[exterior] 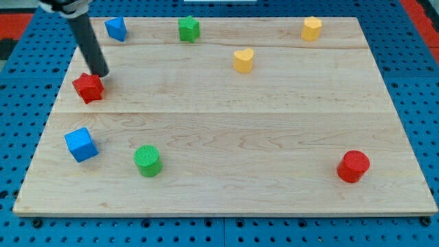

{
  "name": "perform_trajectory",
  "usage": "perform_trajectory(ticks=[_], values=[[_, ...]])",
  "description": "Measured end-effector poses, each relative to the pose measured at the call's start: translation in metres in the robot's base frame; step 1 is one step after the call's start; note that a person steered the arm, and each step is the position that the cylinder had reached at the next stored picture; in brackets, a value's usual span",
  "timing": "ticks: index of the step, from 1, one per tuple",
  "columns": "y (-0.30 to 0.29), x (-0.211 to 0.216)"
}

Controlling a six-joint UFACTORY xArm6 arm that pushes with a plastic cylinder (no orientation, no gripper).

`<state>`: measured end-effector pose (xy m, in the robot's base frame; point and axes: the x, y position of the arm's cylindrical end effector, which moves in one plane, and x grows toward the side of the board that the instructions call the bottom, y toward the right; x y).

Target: Push the yellow heart to the top of the red circle

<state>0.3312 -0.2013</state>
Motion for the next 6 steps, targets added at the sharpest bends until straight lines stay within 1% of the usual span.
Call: perform_trajectory(ticks=[1, 2, 3, 4, 5, 6], values=[[0.053, -0.051], [0.159, -0.051], [0.241, -0.041], [0.262, 0.0], [0.308, 0.022], [0.25, 0.023]])
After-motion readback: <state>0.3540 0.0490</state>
